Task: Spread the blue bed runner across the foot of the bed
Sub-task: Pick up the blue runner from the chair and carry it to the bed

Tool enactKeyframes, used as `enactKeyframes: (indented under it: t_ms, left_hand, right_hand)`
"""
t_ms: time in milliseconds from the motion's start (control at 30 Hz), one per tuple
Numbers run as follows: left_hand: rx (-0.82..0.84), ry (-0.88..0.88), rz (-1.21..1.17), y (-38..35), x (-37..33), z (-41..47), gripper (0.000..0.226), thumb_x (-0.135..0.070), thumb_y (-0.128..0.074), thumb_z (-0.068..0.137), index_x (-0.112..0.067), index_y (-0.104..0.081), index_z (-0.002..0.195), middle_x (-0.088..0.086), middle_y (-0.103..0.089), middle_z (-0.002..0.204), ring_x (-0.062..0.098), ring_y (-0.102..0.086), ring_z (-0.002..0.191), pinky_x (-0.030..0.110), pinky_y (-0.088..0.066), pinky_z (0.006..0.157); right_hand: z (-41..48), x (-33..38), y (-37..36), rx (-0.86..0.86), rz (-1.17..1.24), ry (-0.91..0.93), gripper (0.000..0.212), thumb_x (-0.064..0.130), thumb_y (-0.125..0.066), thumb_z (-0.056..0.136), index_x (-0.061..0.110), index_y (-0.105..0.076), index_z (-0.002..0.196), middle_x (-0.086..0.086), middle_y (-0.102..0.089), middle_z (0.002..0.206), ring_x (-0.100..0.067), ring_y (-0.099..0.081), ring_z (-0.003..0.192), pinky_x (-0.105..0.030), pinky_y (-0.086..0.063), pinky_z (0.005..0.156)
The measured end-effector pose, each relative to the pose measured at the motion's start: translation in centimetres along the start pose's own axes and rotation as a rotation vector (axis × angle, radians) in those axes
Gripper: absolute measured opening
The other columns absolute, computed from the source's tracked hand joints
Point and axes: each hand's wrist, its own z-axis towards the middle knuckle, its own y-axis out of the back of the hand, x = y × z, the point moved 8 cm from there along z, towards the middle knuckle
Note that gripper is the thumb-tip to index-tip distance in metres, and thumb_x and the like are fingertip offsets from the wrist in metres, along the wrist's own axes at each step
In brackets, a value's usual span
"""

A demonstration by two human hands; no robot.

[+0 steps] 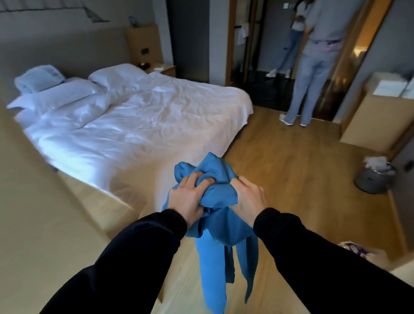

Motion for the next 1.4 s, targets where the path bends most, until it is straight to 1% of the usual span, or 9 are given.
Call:
enactKeyframes:
  t_ms: [167, 333, 467, 600, 700, 867, 1067, 1233, 1400]
  left_hand:
    - [0.005, -0.058, 0.003, -2.3, 0.5, 10.2, 0.059, -0.019, -0.068, 0.062, -0.030, -0.047, 0.116, 0.008, -0.057, 0.118, 0.033, -0.059, 0.092, 0.030, -0.033, 0.046]
    - [-0.021, -0.074, 0.018, -4.9, 1.8, 19.9, 0.061, -0.016, -0.069, 0.061, -0.030, -0.049, 0.116, 0.008, -0.056, 0.119, 0.033, -0.058, 0.093, 0.028, -0.031, 0.046]
    - [-0.041, -0.063, 0.048, -6.9, 3.7, 28.2, 0.059, -0.014, -0.066, 0.062, -0.027, -0.053, 0.118, 0.009, -0.055, 0.121, 0.034, -0.057, 0.097, 0.031, -0.030, 0.049]
    - [-0.083, -0.019, 0.064, -8.1, 6.5, 36.7, 0.058, -0.015, -0.064, 0.064, -0.027, -0.052, 0.120, 0.008, -0.053, 0.124, 0.034, -0.055, 0.099, 0.032, -0.031, 0.051]
    - [-0.099, 0.000, 0.091, -8.3, 8.8, 42.3, 0.058, -0.015, -0.064, 0.065, -0.029, -0.049, 0.119, 0.008, -0.053, 0.124, 0.034, -0.055, 0.098, 0.033, -0.032, 0.051]
    - [-0.139, 0.038, 0.137, -7.8, 13.7, 50.9, 0.065, -0.012, -0.065, 0.061, -0.034, -0.040, 0.117, 0.007, -0.052, 0.124, 0.033, -0.054, 0.098, 0.033, -0.037, 0.049]
    - [-0.255, 0.125, 0.212, -5.5, 21.3, 60.5, 0.062, -0.010, -0.068, 0.061, -0.028, -0.051, 0.118, 0.010, -0.052, 0.123, 0.036, -0.054, 0.099, 0.032, -0.031, 0.051]
    - [-0.325, 0.160, 0.260, -3.7, 29.4, 68.1, 0.064, -0.013, -0.070, 0.064, -0.032, -0.044, 0.119, 0.008, -0.048, 0.126, 0.033, -0.051, 0.102, 0.037, -0.043, 0.055]
    - [-0.353, 0.201, 0.330, -2.1, 37.5, 75.6, 0.065, -0.011, -0.070, 0.062, -0.033, -0.044, 0.117, 0.007, -0.050, 0.124, 0.031, -0.052, 0.099, 0.033, -0.037, 0.052]
  right_hand:
    - [7.5, -6.4, 0.3, -0.008, -0.019, -0.064, 0.034, 0.027, -0.076, 0.070, 0.018, -0.046, 0.084, -0.001, -0.050, 0.086, -0.030, -0.056, 0.073, -0.033, -0.041, 0.059]
    - [15.5, -12.0, 0.5, -0.052, -0.017, -0.052, 0.031, 0.027, -0.075, 0.071, 0.015, -0.050, 0.084, -0.003, -0.050, 0.083, -0.028, -0.055, 0.073, -0.031, -0.040, 0.061]
    - [23.0, -16.5, 0.0, -0.085, 0.011, -0.019, 0.028, 0.026, -0.074, 0.074, 0.011, -0.053, 0.087, -0.005, -0.052, 0.084, -0.028, -0.056, 0.073, -0.028, -0.038, 0.061]
    - [31.7, -20.5, -0.8, -0.072, 0.027, 0.032, 0.027, 0.027, -0.070, 0.077, 0.013, -0.052, 0.091, -0.005, -0.053, 0.089, -0.028, -0.056, 0.077, -0.036, -0.047, 0.066]
    - [38.3, -22.4, -1.4, -0.075, 0.053, 0.080, 0.026, 0.027, -0.069, 0.077, 0.014, -0.050, 0.088, -0.004, -0.053, 0.087, -0.029, -0.057, 0.075, -0.039, -0.049, 0.064]
    - [48.5, -24.0, -2.0, -0.126, 0.092, 0.140, 0.023, 0.022, -0.069, 0.076, 0.012, -0.049, 0.085, -0.007, -0.051, 0.083, -0.031, -0.054, 0.071, -0.037, -0.046, 0.058]
    - [62.1, -23.6, -2.9, -0.214, 0.126, 0.250, 0.025, 0.017, -0.071, 0.073, 0.011, -0.051, 0.086, -0.010, -0.053, 0.084, -0.034, -0.055, 0.075, -0.040, -0.046, 0.059]
    - [73.9, -22.1, -4.9, -0.292, 0.156, 0.329, 0.020, 0.018, -0.068, 0.075, 0.011, -0.053, 0.085, -0.008, -0.053, 0.082, -0.032, -0.054, 0.074, -0.038, -0.046, 0.058]
    - [85.4, -20.5, -7.5, -0.302, 0.236, 0.387, 0.020, 0.019, -0.069, 0.076, 0.012, -0.054, 0.087, -0.007, -0.053, 0.084, -0.030, -0.054, 0.075, -0.031, -0.039, 0.059]
